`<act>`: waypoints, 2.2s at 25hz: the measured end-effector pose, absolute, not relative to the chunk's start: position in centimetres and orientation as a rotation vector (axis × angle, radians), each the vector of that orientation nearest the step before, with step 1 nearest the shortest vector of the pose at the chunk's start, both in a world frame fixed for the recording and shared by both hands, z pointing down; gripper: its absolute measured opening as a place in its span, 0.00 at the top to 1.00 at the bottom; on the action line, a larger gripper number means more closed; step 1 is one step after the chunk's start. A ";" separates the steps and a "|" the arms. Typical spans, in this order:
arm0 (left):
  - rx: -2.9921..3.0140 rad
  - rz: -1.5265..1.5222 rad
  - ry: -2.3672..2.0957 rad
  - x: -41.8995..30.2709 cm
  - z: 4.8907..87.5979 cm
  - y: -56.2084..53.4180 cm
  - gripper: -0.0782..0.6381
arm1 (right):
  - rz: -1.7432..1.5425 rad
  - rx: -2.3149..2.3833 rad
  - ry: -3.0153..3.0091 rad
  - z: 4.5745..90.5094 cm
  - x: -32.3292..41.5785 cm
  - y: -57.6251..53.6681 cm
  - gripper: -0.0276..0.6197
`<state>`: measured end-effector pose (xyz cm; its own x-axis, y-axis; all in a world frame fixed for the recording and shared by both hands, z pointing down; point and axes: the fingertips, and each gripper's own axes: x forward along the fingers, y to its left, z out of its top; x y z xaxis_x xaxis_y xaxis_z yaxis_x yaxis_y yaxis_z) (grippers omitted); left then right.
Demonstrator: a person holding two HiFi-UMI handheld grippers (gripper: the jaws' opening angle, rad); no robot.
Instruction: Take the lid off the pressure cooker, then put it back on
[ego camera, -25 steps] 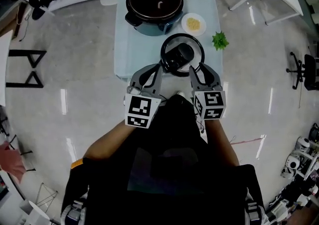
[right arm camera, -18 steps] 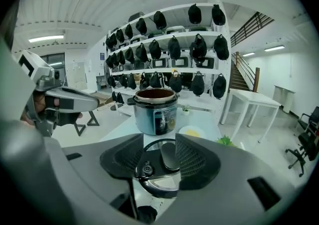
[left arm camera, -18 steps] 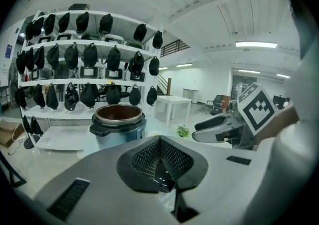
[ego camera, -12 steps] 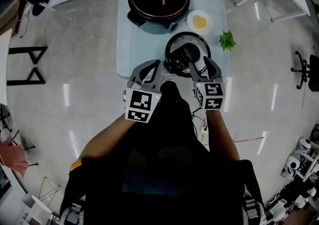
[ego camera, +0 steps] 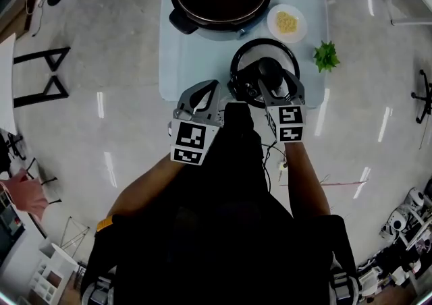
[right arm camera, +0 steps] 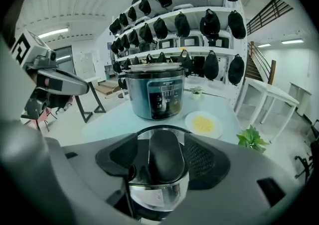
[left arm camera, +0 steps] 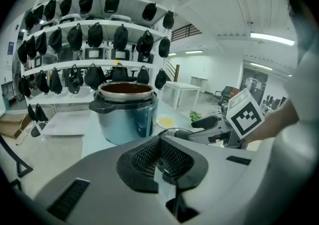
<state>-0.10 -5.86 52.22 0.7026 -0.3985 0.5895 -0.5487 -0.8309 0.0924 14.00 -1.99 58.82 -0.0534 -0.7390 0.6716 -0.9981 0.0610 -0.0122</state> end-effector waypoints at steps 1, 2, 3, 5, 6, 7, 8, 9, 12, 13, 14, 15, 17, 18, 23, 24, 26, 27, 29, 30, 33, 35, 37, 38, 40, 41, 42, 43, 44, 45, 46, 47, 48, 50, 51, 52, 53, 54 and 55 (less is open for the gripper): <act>2.640 0.842 -0.748 0.1 52.9 -5.9 0.88 | 0.682 1.720 -1.848 59.4 14.1 -2.2 0.51; 2.630 0.855 -0.741 0.4 53.4 -5.9 0.88 | 0.687 1.712 -1.850 59.9 14.3 -2.3 0.51; 2.622 0.867 -0.733 0.7 53.9 -5.9 0.88 | 0.696 1.703 -1.853 60.4 14.4 -2.4 0.50; 2.612 0.887 -0.718 1.4 54.6 -5.9 0.88 | 0.710 1.679 -1.865 61.3 14.5 -2.6 0.49; 2.609 0.894 -0.711 1.8 54.9 -6.0 0.88 | 0.714 1.666 -1.874 61.7 14.5 -2.7 0.49; 2.608 0.900 -0.705 2.2 55.1 -6.2 0.88 | 0.715 1.656 -1.884 62.0 14.4 -2.8 0.49; 2.607 0.906 -0.700 2.5 55.3 -6.3 0.88 | 0.716 1.649 -1.892 62.2 14.3 -3.0 0.49; 2.606 0.912 -0.694 2.9 55.5 -6.4 0.88 | 0.721 1.643 -1.898 62.5 14.2 -3.1 0.49; 2.603 0.933 -0.678 3.7 56.1 -6.7 0.88 | 0.733 1.622 -1.910 63.2 14.0 -3.2 0.49; 2.601 0.940 -0.673 3.9 56.3 -6.7 0.88 | 0.733 1.615 -1.913 63.5 14.0 -3.3 0.49; 2.600 0.946 -0.670 4.0 56.5 -6.8 0.88 | 0.731 1.609 -1.915 63.7 13.9 -3.3 0.49; 2.597 0.951 -0.669 4.1 56.7 -6.9 0.88 | 0.729 1.602 -1.915 64.0 13.9 -3.4 0.49; 2.591 0.958 -0.669 4.2 57.0 -7.1 0.88 | 0.726 1.591 -1.913 64.5 14.0 -3.5 0.49; 2.588 0.961 -0.668 4.2 57.1 -7.2 0.88 | 0.724 1.585 -1.913 64.7 14.0 -3.5 0.49; 2.586 0.971 -0.672 4.0 57.3 -7.5 0.88 | 0.680 1.582 -1.925 64.9 14.0 -3.5 0.48; 2.586 0.971 -0.674 3.9 57.3 -7.5 0.88 | 0.677 1.586 -1.927 64.9 14.0 -3.5 0.48; 2.589 0.968 -0.677 3.9 57.2 -7.5 0.88 | 0.685 1.595 -1.924 64.9 14.2 -3.5 0.50; 2.591 0.965 -0.678 3.9 57.0 -7.5 0.88 | 0.692 1.598 -1.920 65.0 14.2 -3.5 0.50; 2.598 0.958 -0.679 3.8 56.7 -7.5 0.88 | 0.707 1.604 -1.908 65.1 14.2 -3.5 0.51; 2.603 0.953 -0.680 3.8 56.5 -7.4 0.88 | 0.715 1.603 -1.901 65.1 14.3 -3.5 0.51; 2.619 0.932 -0.690 3.6 55.5 -7.4 0.88 | 0.732 1.591 -1.896 64.7 14.4 -3.3 0.51; 2.632 0.910 -0.702 3.3 54.7 -7.3 0.88 | 0.725 1.582 -1.901 63.7 14.3 -3.1 0.51; 2.646 0.883 -0.714 2.8 53.6 -7.2 0.88 | 0.710 1.583 -1.909 62.2 14.1 -2.7 0.51; 2.652 0.868 -0.719 2.5 53.0 -7.0 0.88 | 0.704 1.587 -1.913 61.3 13.9 -2.3 0.51; 2.663 0.834 -0.733 1.9 51.6 -6.6 0.88 | 0.689 1.592 -1.920 59.3 13.6 -1.5 0.51; 2.669 0.814 -0.745 1.6 50.8 -6.6 0.88 | 0.680 1.592 -1.927 58.2 13.5 -1.2 0.51; 2.678 0.790 -0.762 1.4 50.0 -6.8 0.88 | 0.666 1.590 -1.937 57.1 13.6 -1.1 0.51; 2.687 0.761 -0.783 1.2 49.1 -7.2 0.88 | 0.648 1.585 -1.948 55.8 13.6 -1.2 0.51; 2.696 0.731 -0.806 1.0 48.2 -7.5 0.88 | 0.628 1.578 -1.960 54.6 13.7 -1.3 0.51; 2.703 0.703 -0.829 0.7 47.3 -7.8 0.88 | 0.607 1.570 -1.970 53.4 13.6 -1.4 0.51; 2.706 0.680 -0.850 0.2 46.5 -7.9 0.88 | 0.590 1.563 -1.979 52.2 13.4 -1.3 0.51; 2.707 0.659 -0.869 -0.3 45.7 -8.0 0.88 | 0.576 1.559 -1.989 51.2 13.2 -1.3 0.51; 2.705 0.639 -0.887 -0.9 45.0 -8.0 0.88 | 0.564 1.557 -1.999 50.1 13.0 -1.3 0.51; 2.700 0.608 -0.920 -1.9 44.0 -8.2 0.88 | 0.545 1.555 -2.022 48.2 12.7 -1.5 0.51; 2.697 0.597 -0.934 -2.4 43.6 -8.3 0.88 | 0.532 1.552 -2.034 47.3 12.6 -1.6 0.51; 2.693 0.589 -0.948 -2.8 43.3 -8.3 0.88 | 0.515 1.548 -2.044 46.4 12.4 -1.8 0.51; 2.689 0.582 -0.961 -3.2 43.1 -8.4 0.88 | 0.498 1.543 -2.054 45.6 12.3 -1.9 0.51; 2.684 0.574 -0.976 -3.5 42.9 -8.4 0.88 | 0.483 1.536 -2.066 44.8 12.2 -2.1 0.51; 2.679 0.566 -0.991 -3.9 42.7 -8.5 0.88 | 0.472 1.529 -2.079 44.0 12.1 -2.2 0.51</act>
<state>-3.85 -8.50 42.72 0.6966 -0.5739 0.4305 -0.6625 -0.7449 0.0790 12.08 -2.24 44.05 -0.2340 -0.7741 0.5882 -0.9522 0.3048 0.0224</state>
